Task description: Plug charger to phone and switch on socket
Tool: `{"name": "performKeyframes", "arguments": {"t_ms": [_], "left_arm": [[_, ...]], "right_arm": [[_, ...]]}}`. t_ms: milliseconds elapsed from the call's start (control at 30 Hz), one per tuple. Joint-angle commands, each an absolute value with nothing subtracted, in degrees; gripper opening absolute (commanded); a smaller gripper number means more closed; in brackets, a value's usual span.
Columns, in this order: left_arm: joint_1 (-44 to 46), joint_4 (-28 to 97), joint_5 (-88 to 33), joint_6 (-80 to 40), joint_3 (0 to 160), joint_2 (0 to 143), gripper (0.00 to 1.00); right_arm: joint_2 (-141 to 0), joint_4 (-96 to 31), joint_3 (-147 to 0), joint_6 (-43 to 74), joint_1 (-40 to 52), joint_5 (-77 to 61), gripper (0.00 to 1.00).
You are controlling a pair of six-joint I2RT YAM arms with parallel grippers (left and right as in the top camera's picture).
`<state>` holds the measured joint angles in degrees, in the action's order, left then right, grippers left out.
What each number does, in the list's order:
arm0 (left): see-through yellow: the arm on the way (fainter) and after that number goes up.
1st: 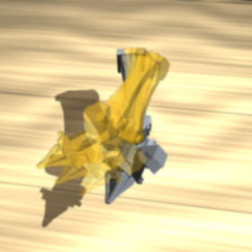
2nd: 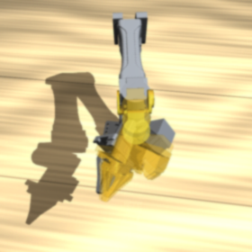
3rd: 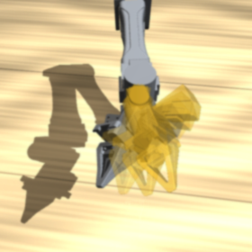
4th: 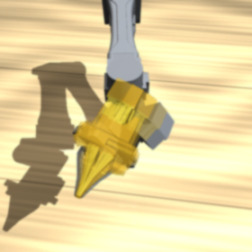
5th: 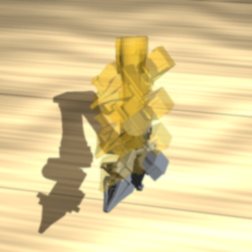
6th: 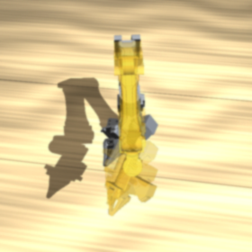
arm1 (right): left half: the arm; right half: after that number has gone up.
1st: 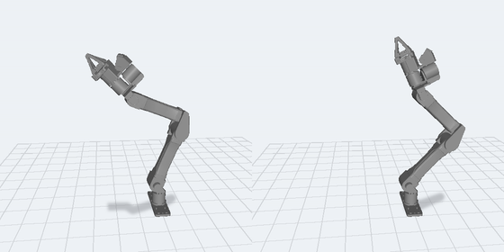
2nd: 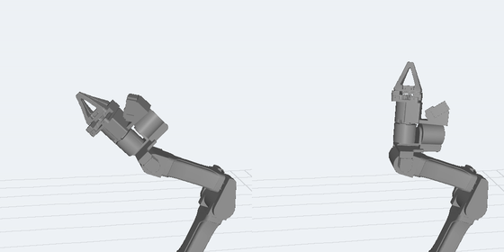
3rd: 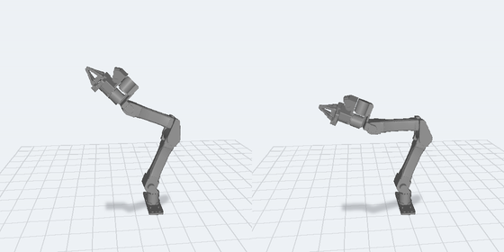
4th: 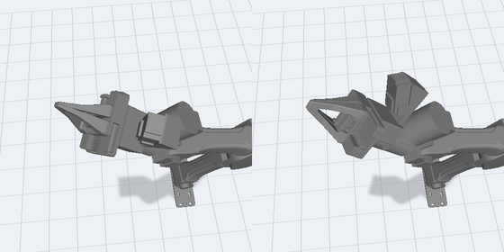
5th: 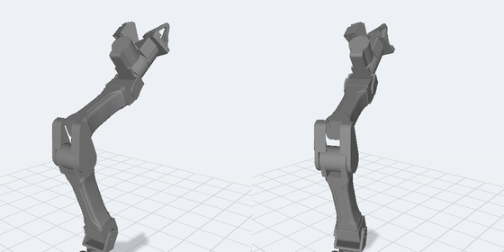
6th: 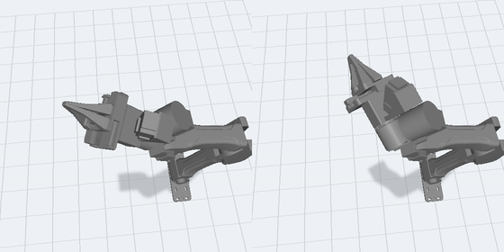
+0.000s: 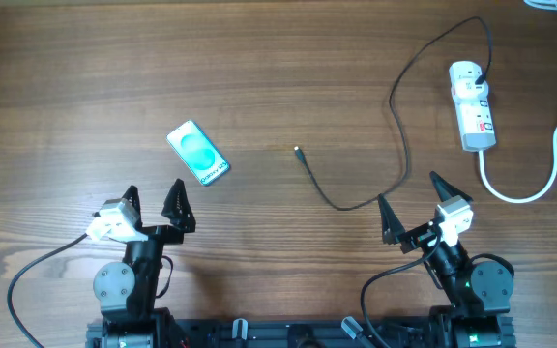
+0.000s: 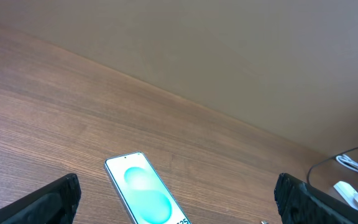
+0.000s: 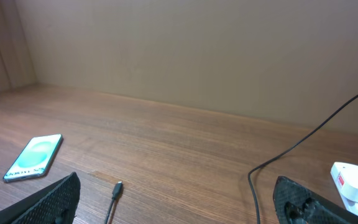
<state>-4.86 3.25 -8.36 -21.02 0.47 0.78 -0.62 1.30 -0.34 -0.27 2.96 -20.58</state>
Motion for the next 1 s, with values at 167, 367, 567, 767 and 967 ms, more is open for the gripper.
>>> {"name": "performKeyframes", "arguments": {"t_ms": [167,367,567,767,967], "left_arm": [[-4.6,3.7,-7.8,-19.7,0.3,0.4,1.0],[-4.6,3.7,-7.8,-19.7,0.3,0.4,1.0],[-4.6,3.7,-7.2,-19.7,0.3,0.4,1.0],[-4.6,3.7,-7.2,-19.7,0.3,0.4,1.0],[-4.6,3.7,-7.2,-19.7,0.3,0.4,1.0]], "right_arm": [[-0.8,1.7,-0.3,0.2,3.4,-20.8,1.0],[-0.8,1.7,-0.3,0.2,3.4,-20.8,1.0],[-0.8,1.7,-0.3,0.2,3.4,-20.8,1.0],[-0.8,1.7,-0.3,0.2,3.4,-20.8,1.0],[-0.8,1.7,-0.3,0.2,3.4,-20.8,1.0]]}}
